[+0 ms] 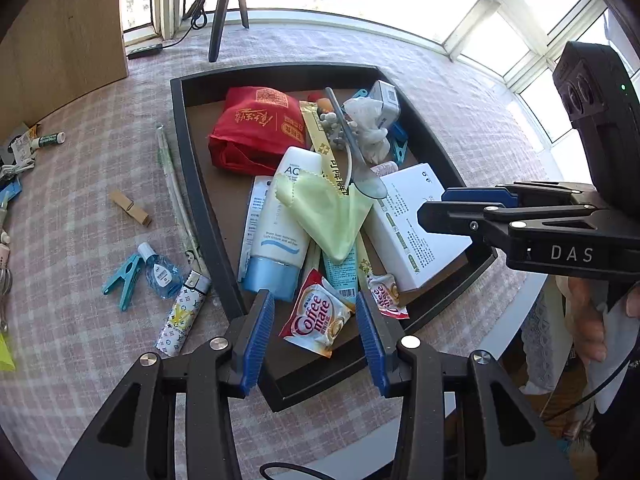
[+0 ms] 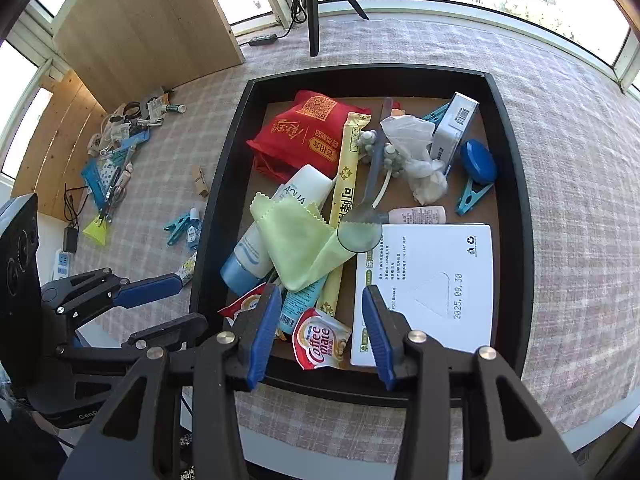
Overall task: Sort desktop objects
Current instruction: 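Carry the sachet into the tray with the left tool while the right tool drops the tube there, then grasp the blue clothespin with the left tool while the right tool grasps the wooden clothespin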
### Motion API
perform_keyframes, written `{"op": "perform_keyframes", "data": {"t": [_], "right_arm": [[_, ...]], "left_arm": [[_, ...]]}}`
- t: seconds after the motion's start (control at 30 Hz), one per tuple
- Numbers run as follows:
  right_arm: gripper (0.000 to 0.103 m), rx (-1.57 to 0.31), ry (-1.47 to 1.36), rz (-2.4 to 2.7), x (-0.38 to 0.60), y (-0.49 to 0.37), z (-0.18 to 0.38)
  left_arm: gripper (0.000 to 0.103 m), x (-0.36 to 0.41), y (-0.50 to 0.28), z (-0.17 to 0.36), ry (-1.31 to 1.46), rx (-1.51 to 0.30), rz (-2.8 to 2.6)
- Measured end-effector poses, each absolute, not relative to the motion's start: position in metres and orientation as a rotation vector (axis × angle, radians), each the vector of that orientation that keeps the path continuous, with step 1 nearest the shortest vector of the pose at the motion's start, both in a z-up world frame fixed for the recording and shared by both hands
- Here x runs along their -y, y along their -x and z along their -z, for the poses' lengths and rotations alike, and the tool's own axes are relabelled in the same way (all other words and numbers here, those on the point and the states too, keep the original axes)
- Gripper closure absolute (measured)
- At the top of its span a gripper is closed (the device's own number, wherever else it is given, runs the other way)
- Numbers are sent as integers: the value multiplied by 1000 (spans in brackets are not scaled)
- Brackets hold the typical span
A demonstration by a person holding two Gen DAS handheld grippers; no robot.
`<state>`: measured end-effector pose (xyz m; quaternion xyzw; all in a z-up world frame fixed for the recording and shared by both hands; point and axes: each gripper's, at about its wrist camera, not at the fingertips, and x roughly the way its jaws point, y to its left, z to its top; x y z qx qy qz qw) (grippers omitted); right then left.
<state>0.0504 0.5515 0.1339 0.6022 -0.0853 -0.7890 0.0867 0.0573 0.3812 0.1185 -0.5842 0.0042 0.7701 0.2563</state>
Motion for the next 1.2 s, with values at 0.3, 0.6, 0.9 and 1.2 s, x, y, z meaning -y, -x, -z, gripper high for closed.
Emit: {"op": "perform_keyframes", "data": {"t": [0.3, 0.6, 0.9, 1.2], "right_arm": [[61, 182, -1747, 2301, -510, -36, -139], [62, 33, -1694, 2205, -439, 3, -139], [62, -14, -1749, 2068, -379, 64, -93], [65, -87, -1806, 2008, -344, 101, -50]], "left_arm": [[63, -304, -46, -106, 1627, 23, -2200], [63, -254, -24, -88, 1651, -121, -2249], [62, -263, -2, -49, 1702, -116, -2145], [60, -263, 12, -25, 1731, -75, -2116]]}}
